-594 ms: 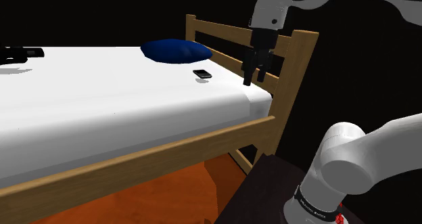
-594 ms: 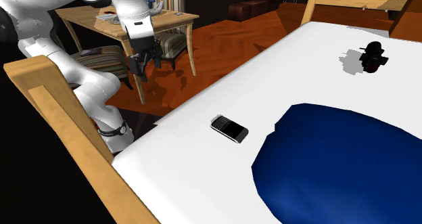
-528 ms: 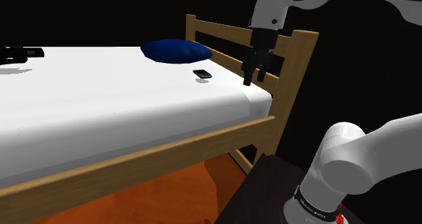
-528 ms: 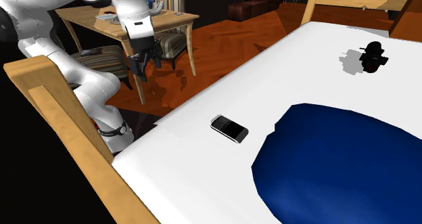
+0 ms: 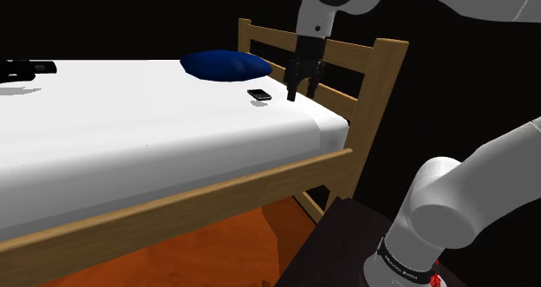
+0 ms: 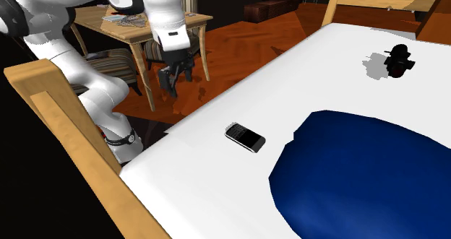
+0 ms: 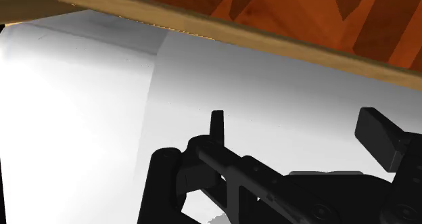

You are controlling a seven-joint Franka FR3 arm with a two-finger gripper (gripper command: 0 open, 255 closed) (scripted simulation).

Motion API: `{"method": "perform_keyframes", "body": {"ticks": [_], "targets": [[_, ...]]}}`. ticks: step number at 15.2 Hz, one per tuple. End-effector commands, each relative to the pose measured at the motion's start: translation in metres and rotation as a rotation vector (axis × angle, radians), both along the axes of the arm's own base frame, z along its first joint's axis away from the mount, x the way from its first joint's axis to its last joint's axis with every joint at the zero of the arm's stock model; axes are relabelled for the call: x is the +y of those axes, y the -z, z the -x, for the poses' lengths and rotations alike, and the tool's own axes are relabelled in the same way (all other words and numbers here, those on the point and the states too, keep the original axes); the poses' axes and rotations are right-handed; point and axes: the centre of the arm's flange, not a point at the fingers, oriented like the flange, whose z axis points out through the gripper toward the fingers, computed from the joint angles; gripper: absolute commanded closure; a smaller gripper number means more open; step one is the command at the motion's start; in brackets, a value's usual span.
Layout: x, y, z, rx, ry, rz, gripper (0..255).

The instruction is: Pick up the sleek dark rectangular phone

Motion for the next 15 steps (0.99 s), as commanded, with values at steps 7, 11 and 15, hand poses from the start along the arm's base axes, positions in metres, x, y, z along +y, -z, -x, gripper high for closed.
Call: {"method": "perform_keyframes", "body": {"ticks": [7, 11, 15], "targets": [[-0.036, 0.013, -0.1, -0.002, 0.06, 0.013, 0], [-0.055, 0.019, -0.148, -0.003, 0.09, 0.02, 0], [-0.076, 0.024, -0.195, -0.003, 0.12, 0.026, 0]]}}
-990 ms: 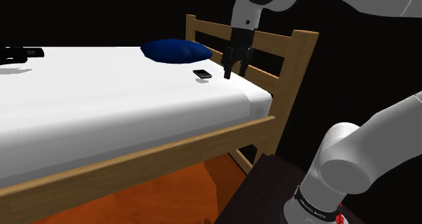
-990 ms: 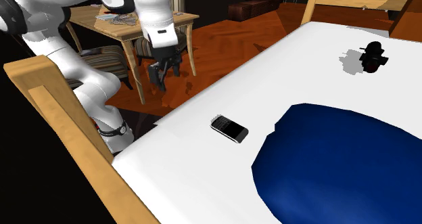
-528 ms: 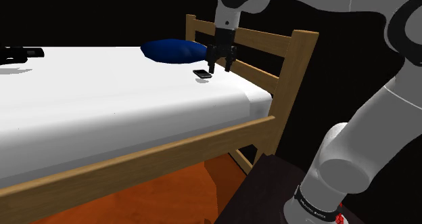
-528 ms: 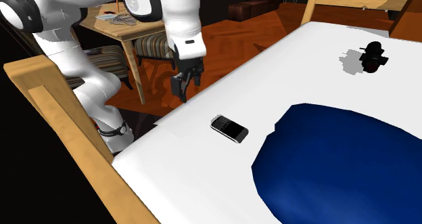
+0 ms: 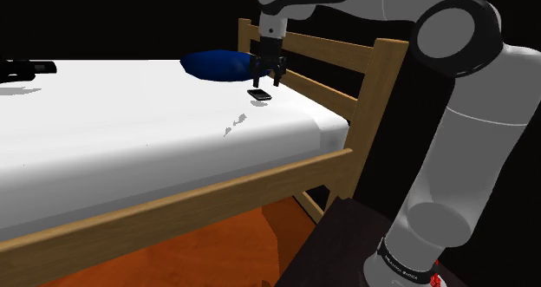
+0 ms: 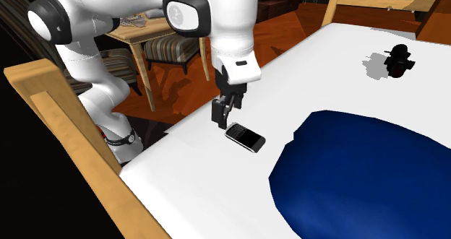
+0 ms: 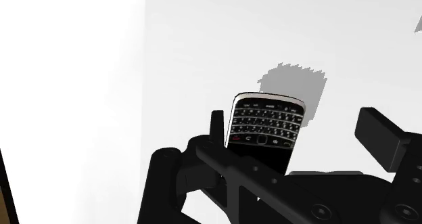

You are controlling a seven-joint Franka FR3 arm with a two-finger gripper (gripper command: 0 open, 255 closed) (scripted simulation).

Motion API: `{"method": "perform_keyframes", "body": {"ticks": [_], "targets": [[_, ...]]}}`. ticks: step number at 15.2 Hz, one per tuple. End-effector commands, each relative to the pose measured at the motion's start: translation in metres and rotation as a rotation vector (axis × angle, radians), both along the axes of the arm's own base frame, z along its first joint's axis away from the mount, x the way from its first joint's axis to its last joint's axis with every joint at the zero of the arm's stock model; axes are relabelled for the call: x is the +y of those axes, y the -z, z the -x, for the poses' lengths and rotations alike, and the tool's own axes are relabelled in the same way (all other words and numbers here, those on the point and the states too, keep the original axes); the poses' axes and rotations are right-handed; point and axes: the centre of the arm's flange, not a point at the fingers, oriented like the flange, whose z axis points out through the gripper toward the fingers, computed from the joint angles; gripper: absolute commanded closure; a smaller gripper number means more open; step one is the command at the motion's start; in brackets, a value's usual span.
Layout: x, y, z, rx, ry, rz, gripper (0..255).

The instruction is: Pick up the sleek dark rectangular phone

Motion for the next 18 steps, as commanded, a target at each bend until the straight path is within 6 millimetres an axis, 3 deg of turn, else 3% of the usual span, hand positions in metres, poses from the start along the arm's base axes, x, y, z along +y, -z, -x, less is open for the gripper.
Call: {"method": "perform_keyframes", "body": {"ticks": [1, 4, 13, 14, 18], "targets": [[-0.009, 0.003, -0.024, -0.001, 0.015, 0.004, 0], [-0.024, 0.006, -0.054, -0.002, 0.034, 0.008, 0], [-0.024, 0.046, -0.054, -0.002, 0.034, 0.008, 0], [-0.023, 0.047, -0.054, -0.002, 0.034, 0.008, 255], [-0.023, 0.047, -0.054, -0.002, 0.034, 0.008, 255]]}}
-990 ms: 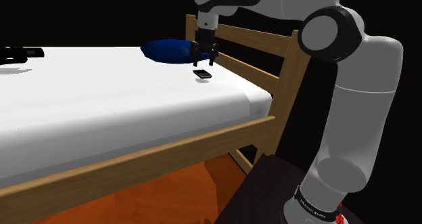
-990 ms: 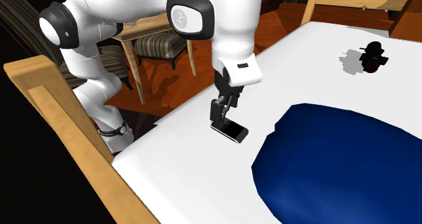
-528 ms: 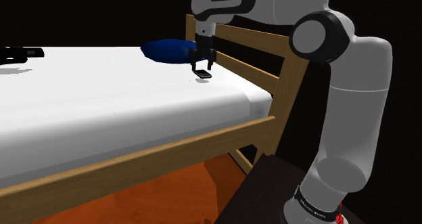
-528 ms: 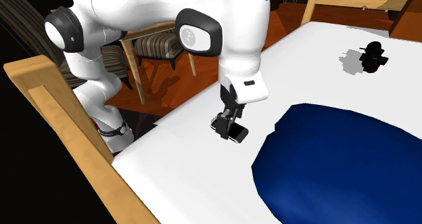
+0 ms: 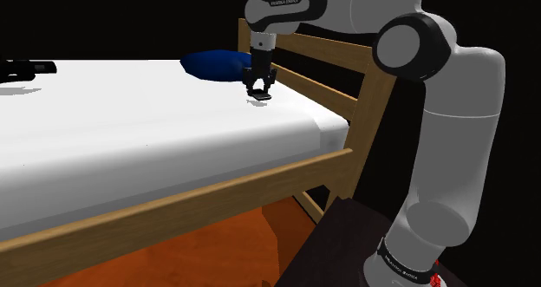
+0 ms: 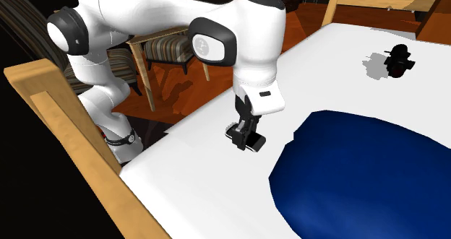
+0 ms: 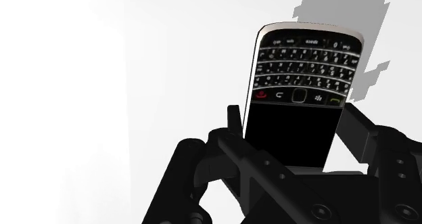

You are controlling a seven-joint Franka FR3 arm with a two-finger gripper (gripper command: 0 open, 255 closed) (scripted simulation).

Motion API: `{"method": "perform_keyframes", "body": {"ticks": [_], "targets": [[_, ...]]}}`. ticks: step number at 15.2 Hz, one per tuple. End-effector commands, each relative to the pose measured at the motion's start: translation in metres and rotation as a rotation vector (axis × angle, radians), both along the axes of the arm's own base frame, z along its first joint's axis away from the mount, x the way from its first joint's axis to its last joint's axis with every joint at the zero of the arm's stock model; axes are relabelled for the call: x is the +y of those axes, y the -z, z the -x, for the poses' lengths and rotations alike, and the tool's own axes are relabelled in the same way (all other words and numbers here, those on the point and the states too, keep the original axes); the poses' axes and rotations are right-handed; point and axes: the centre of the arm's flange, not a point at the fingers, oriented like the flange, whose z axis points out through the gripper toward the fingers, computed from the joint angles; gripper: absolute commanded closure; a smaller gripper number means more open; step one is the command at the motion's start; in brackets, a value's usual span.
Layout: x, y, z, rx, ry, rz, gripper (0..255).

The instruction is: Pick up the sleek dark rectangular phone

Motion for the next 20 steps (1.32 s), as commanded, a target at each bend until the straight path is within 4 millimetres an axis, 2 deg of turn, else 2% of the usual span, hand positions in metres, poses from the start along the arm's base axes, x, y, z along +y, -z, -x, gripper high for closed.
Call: {"method": "perform_keyframes", "body": {"ticks": [1, 5, 20], "targets": [[0.0, 0.002, 0.0, 0.003, 0.0, 0.0, 255], [-0.001, 0.001, 0.0, 0.003, 0.0, 0.0, 255], [-0.001, -0.078, 0.0, 0.003, 0.0, 0.0, 255]]}}
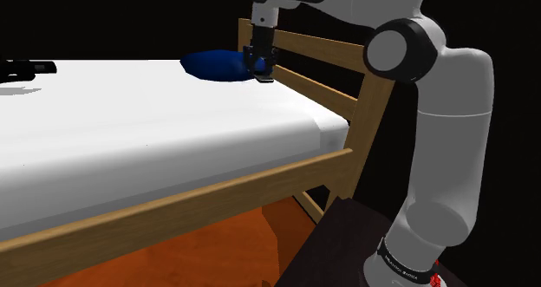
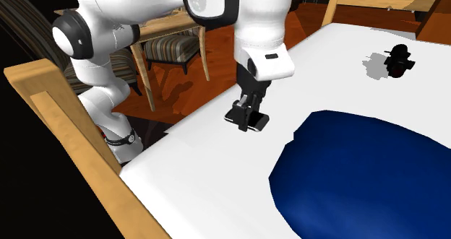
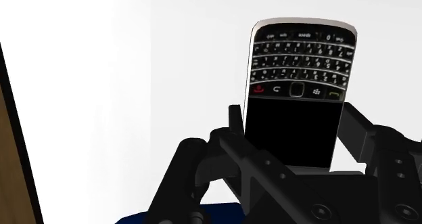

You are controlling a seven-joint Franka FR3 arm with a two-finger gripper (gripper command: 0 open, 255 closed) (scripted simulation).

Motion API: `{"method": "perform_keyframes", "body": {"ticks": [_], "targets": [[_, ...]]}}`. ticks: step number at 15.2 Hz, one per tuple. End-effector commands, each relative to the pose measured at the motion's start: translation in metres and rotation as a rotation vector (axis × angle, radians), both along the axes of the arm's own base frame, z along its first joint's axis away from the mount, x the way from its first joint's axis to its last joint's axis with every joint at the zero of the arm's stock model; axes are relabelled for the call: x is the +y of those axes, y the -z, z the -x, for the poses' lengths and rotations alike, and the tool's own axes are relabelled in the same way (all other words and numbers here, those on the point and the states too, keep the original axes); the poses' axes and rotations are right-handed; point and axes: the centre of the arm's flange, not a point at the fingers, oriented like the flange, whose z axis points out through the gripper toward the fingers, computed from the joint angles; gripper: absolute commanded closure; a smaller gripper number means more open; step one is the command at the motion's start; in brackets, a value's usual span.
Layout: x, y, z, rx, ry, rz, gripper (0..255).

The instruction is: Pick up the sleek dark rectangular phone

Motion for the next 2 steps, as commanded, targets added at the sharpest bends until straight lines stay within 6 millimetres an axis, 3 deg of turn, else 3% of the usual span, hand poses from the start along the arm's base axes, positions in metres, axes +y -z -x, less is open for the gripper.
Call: {"method": "perform_keyframes", "body": {"ticks": [1, 2], "targets": [[0.0, -0.0065, 0.0001, 0.0, 0.0, 0.0, 255], [0.0, -0.0065, 0.0002, 0.0, 0.0, 0.0, 255]]}}
